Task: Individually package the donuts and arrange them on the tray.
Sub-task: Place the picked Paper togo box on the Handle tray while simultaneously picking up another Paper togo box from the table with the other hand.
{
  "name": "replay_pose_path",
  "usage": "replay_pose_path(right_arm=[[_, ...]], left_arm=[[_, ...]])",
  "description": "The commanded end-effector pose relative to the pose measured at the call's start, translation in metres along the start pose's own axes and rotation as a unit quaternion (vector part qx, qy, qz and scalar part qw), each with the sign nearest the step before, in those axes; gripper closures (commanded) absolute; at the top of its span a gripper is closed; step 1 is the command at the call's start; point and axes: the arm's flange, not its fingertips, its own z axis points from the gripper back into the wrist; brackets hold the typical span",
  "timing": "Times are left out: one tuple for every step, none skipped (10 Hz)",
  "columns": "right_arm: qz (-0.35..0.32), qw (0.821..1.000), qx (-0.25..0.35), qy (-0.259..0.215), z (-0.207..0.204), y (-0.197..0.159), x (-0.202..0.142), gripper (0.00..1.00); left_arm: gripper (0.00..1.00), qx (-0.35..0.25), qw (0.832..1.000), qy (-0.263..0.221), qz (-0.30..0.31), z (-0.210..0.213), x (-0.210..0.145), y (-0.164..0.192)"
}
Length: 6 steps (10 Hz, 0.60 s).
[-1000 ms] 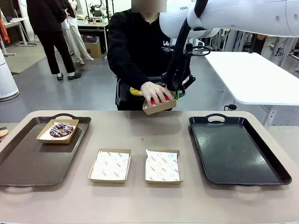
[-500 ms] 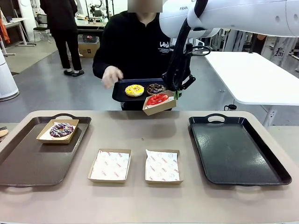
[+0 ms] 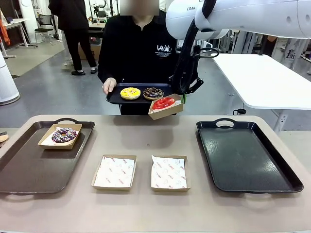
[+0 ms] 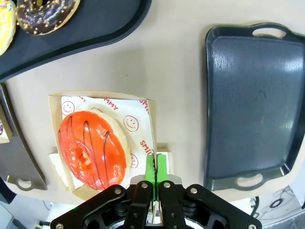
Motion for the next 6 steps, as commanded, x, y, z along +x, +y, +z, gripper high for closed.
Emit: replay_pose_path(right_arm=[[-0.001,1.000,0.001,-0.003,0.001,-0.002,0.000,1.00],[-0.001,1.000,0.001,-0.003,0.001,-0.002,0.000,1.00],[0.000,1.000,0.000,0.000,0.000,0.000,0.000,0.99],[0.023,1.000,0.003,-0.008,0.009,-0.013,-0.006,0.99],[0.041,0.999,0.006,-0.009,0.022,-0.034,-0.015,0.99],[0.043,0.999,0.004,-0.008,0.034,-0.058,-0.020,0.99]], left_arm=[[0.00,0.007,1.000,-0.002,-0.004,0.000,-0.005,0.000],[0.00,0.007,1.000,-0.002,-0.004,0.000,-0.005,0.000],[0.00,0.000,1.000,0.000,0.000,0.000,0.000,0.000],[0.00,0.012,1.000,0.009,-0.004,-0.007,-0.007,-0.013],[0.00,0.024,0.999,0.029,-0.025,-0.012,-0.015,-0.034],[0.00,0.039,0.998,0.045,-0.033,-0.015,-0.018,-0.055]])
